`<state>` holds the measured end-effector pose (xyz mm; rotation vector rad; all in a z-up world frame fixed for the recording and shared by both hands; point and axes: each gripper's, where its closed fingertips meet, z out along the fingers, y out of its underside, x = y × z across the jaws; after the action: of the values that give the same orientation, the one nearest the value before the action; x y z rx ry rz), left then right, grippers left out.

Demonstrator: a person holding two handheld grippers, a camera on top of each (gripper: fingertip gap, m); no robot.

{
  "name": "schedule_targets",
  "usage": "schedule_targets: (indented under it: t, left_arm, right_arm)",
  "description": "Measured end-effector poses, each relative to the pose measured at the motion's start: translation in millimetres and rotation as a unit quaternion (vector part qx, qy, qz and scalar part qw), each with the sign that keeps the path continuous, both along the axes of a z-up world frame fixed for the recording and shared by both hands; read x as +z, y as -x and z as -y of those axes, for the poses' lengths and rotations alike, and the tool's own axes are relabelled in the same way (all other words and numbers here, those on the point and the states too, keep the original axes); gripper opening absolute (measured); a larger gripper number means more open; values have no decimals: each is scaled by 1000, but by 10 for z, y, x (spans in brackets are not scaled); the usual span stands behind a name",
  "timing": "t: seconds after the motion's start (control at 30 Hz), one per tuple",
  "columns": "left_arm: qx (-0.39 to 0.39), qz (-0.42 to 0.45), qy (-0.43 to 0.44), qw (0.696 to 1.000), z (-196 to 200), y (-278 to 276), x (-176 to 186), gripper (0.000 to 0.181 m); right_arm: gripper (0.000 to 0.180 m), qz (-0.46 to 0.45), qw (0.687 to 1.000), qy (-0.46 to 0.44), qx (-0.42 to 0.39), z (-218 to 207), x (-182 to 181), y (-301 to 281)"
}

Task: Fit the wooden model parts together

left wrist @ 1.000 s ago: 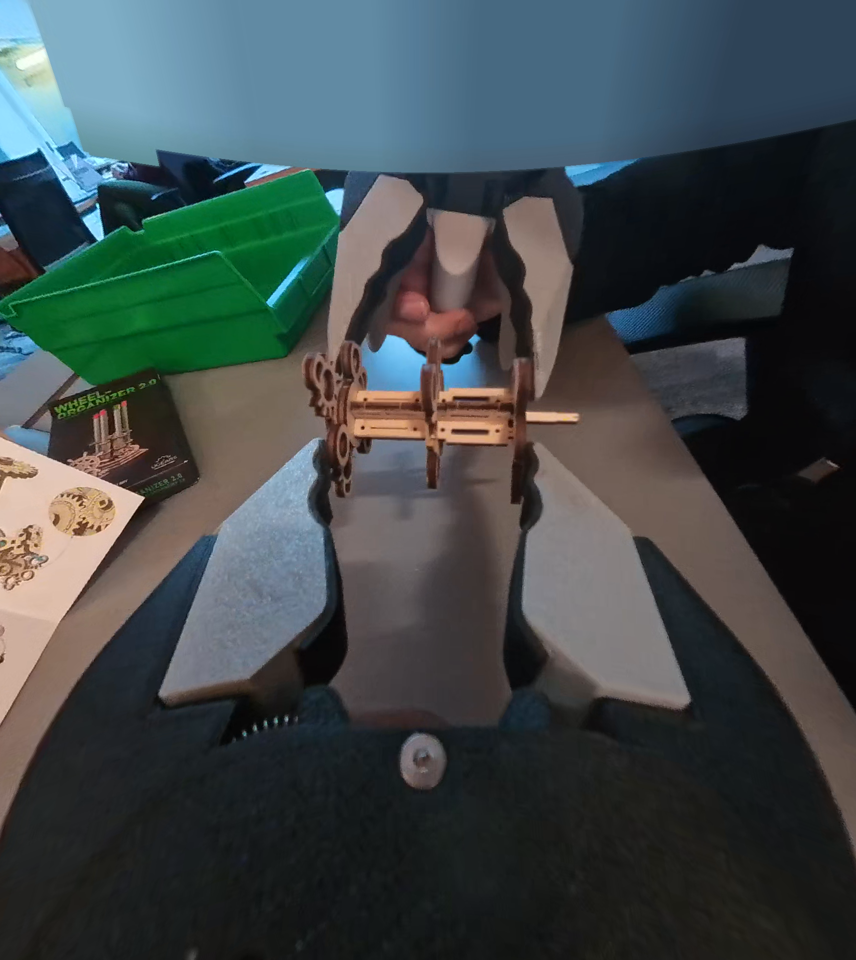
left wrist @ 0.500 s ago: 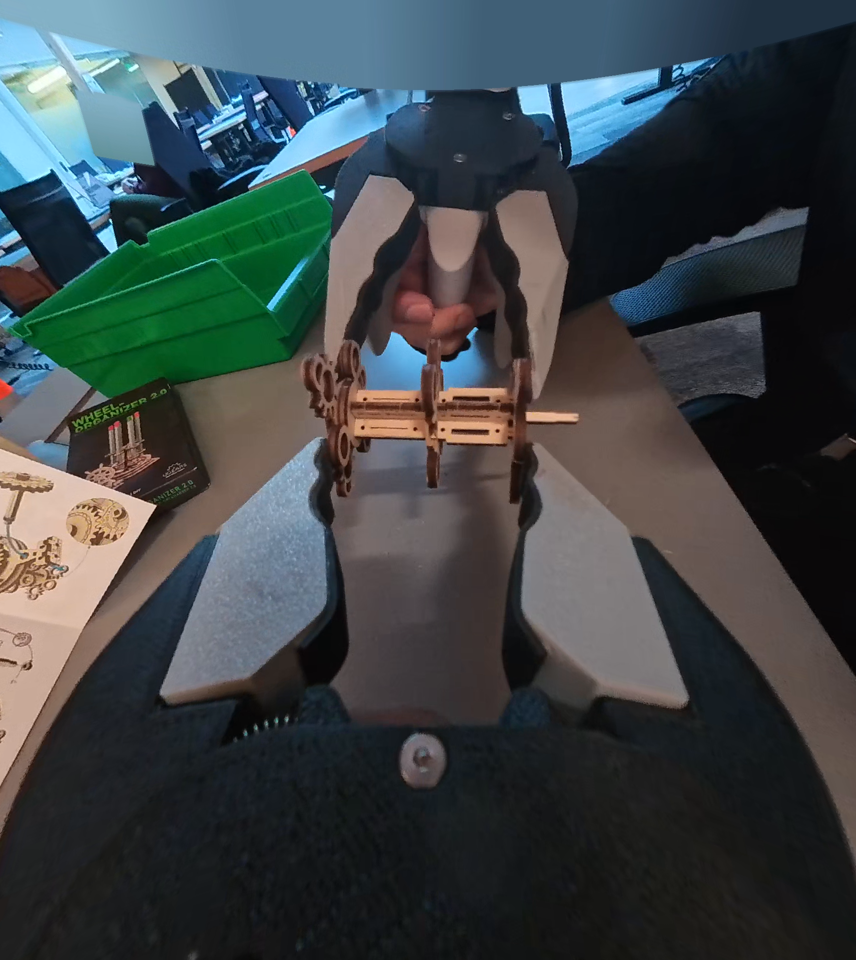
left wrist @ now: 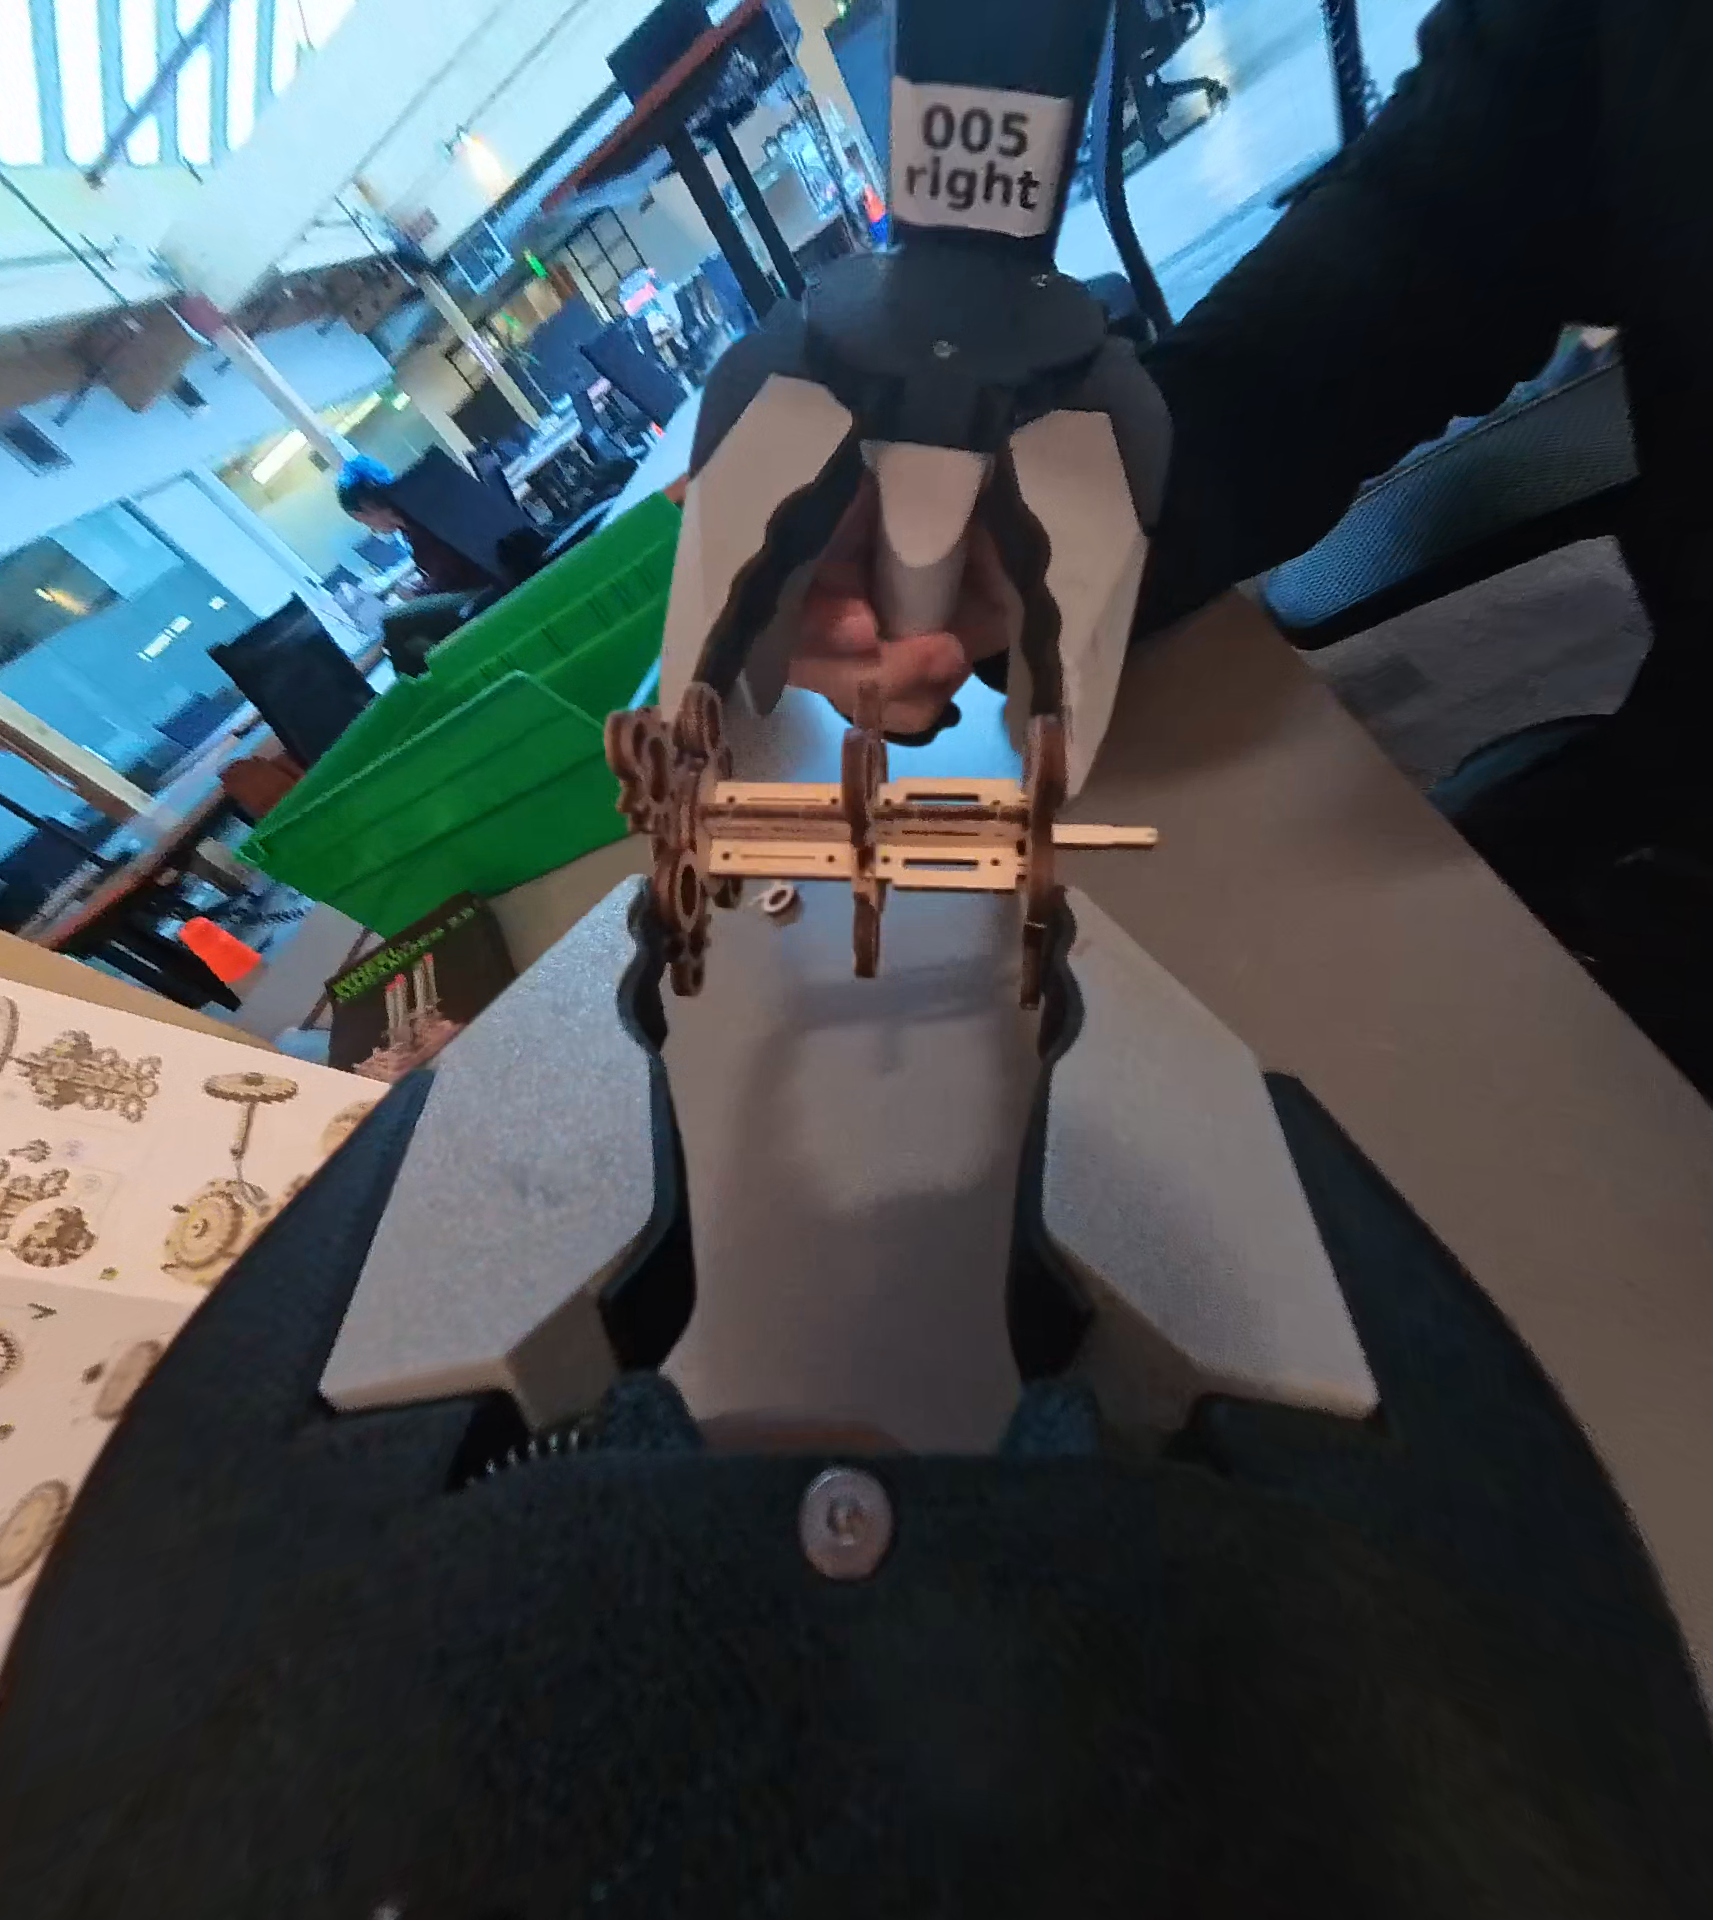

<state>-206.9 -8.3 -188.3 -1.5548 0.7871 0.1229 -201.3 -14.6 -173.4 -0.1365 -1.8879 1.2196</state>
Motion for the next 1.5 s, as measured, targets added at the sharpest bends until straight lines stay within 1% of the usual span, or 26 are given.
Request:
schedule_targets:
  t: [0.07,0.2,0.37,0.47,0.53,0.6,0.63,0.7,0.83,1.03,1.1,1.3,1.43,1.5]
  left_arm:
    - [0,3,-4,1000,-3,10,9,70]
    - [-3,17,-7,1000,-14,10,20,70]
    - [-12,36,-20,999,-14,-16,63,70]
    - [-24,52,-30,998,-9,-66,113,70]
    - [-27,50,-33,998,-14,-85,112,70]
    - [-27,44,-33,998,-18,-85,103,70]
    - [-28,47,-37,998,-12,-84,116,69]
    - [-38,57,-43,997,13,-90,145,69]
    - [-52,73,-58,994,37,-117,203,69]
    - [-65,78,-62,993,55,-159,218,69]
    - [-57,71,-56,994,40,-138,193,69]
    - [-8,60,5,998,-46,-15,46,71]
    - [11,31,25,999,-74,25,-29,71]
    - [14,18,29,999,-74,22,-47,71]
  right_arm:
    - [64,-13,1000,0,0,-18,12,-17]
    - [63,0,1000,11,6,-41,13,-22]
    - [64,-6,1000,27,10,-44,39,-31]
    - [73,10,999,40,6,-50,32,-5]
    - [83,31,997,67,16,-61,72,-10]
    - [82,36,994,98,26,-93,139,-23]
    - [85,40,993,106,25,-118,135,-9]
    - [86,53,993,98,27,-124,59,-2]
    - [78,36,996,80,32,-77,16,-19]
    - [71,48,996,60,42,-18,-86,-9]
    - [71,43,996,63,44,-32,-48,-19]
    - [70,43,997,54,25,-75,-54,25]
    - [70,36,999,13,7,-104,-125,52]
    - [70,33,999,6,6,-95,-134,43]
